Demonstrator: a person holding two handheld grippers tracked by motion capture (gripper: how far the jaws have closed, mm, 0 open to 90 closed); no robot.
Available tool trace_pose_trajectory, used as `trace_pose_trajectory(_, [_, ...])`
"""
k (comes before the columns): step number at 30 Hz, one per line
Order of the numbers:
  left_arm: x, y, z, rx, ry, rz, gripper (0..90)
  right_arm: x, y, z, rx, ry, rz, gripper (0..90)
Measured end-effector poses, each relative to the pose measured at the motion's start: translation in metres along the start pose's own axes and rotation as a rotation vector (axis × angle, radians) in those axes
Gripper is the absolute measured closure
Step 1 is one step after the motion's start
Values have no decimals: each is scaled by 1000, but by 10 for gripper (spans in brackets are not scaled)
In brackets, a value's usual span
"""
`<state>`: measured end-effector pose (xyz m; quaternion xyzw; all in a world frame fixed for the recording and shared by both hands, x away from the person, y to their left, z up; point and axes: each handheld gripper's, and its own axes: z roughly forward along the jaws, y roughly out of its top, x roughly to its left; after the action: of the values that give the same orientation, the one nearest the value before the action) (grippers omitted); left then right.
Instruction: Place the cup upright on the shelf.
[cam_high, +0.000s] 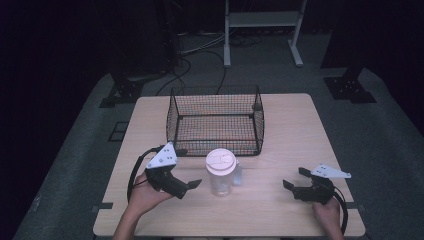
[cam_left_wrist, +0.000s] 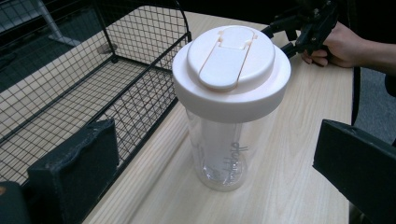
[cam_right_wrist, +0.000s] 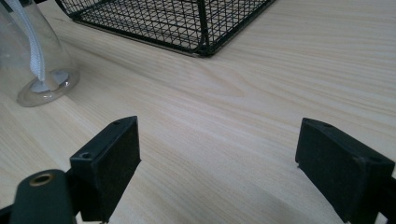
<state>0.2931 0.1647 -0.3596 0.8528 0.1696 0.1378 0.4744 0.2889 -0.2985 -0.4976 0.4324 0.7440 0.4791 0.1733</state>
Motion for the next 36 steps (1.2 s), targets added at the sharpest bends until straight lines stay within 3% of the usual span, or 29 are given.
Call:
trace_pose_trajectory(22, [-2,16,28,70,-53,32,0,-1,0,-1,-11,12,5,129])
trace_pose_trajectory(36, [1,19,47,123,-78,18,0,-1,0,-1,-14,18,12,129])
